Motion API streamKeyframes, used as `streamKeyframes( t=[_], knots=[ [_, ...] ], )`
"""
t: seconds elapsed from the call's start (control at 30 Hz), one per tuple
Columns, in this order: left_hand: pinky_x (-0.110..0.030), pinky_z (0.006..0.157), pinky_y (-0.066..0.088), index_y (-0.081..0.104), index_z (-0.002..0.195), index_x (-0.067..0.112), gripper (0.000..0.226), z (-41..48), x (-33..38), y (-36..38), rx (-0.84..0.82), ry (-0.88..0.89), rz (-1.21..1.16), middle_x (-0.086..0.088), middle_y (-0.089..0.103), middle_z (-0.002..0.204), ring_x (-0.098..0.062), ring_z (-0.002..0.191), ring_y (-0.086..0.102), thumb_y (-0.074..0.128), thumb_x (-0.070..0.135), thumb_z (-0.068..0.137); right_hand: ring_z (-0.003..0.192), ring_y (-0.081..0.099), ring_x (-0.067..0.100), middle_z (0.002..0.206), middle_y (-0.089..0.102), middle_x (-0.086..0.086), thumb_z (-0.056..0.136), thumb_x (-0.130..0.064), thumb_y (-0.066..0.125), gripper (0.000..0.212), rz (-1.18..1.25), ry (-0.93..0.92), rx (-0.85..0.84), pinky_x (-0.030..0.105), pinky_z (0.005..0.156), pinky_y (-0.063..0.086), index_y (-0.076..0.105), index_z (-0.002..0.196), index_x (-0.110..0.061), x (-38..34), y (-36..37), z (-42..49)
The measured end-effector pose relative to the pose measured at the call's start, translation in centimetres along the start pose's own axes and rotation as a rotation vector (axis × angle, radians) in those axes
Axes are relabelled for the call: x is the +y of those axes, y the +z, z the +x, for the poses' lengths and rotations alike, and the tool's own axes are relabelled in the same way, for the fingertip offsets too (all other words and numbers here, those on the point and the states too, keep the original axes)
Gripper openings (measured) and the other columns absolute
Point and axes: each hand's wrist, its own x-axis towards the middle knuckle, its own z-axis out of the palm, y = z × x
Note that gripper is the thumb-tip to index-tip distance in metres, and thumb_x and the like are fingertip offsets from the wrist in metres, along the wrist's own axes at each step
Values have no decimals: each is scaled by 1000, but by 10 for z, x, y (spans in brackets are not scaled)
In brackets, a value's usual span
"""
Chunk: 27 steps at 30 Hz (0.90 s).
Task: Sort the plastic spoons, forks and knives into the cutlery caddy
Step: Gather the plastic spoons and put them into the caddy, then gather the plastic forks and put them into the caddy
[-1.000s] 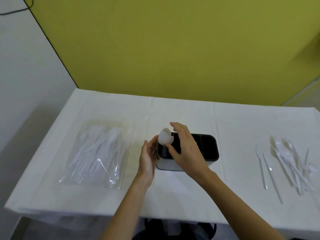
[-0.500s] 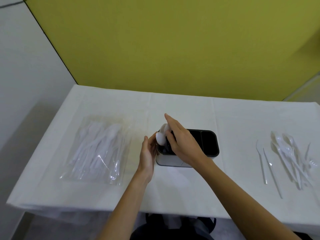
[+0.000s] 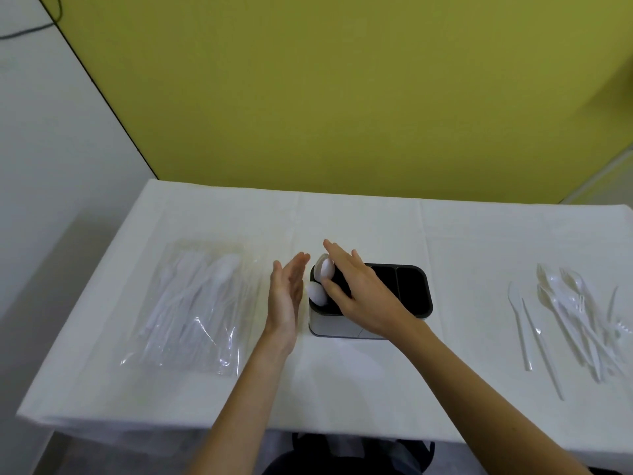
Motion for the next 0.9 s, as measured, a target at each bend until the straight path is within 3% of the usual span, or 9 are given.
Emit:
streamKeyframes(
  t=[0.07,0.13,0.23,0.33,0.47,0.6,0.73,0.9],
  knots=[
    [-30,118,22,51,132,19,55,6,19,6,3,69,21,6,54,138,-7,136,39,10,42,104,142,10,2,157,23,-7,101,-29,40,57,15,13,7,6,106,-4,15,152,-19,5,-6,-6],
    [-29,118,21,47,138,13,58,13,38,14,-2,138,43,2,51,141,-8,138,37,9,41,104,145,5,7,159,18,-8,101,-29,41,59,46,45,48,16,112,3,14,152,-24,15,-13,-12],
    [-27,117,21,44,140,11,57,20,60,39,-41,228,108,-1,48,144,-8,138,36,8,39,104,148,12,20,159,21,-6,100,-32,42,59,71,91,167,37,121,12,16,152,-27,36,-30,-24],
    [-26,117,21,42,141,11,56,23,69,78,-140,282,189,-1,46,146,-7,138,35,7,37,105,147,17,21,158,23,-10,99,-33,44,59,104,171,286,44,119,20,18,152,-28,59,-54,-44],
    [-24,116,22,40,142,10,54,20,58,138,-281,270,293,0,44,147,-7,138,35,10,34,105,145,24,17,156,27,-8,98,-31,45,58,86,266,424,41,118,24,22,151,-22,89,-81,-77],
    [-21,111,26,46,138,10,48,14,23,196,-367,208,363,0,47,144,-7,135,39,19,32,105,142,29,11,154,33,-3,98,-25,48,56,74,370,502,27,116,23,27,149,-16,125,-102,-118],
    [-31,113,31,59,120,20,31,7,-24,243,-398,106,446,1,56,135,-11,128,46,36,28,102,139,30,6,151,36,-6,98,-22,49,52,78,479,528,8,107,17,33,147,-15,168,-121,-160],
    [-38,106,42,57,125,16,32,4,-84,287,-398,7,638,-3,59,129,-18,120,53,43,29,99,132,40,8,142,48,-2,96,-15,51,45,68,574,559,17,106,26,44,140,-11,226,-146,-202]
  ],
)
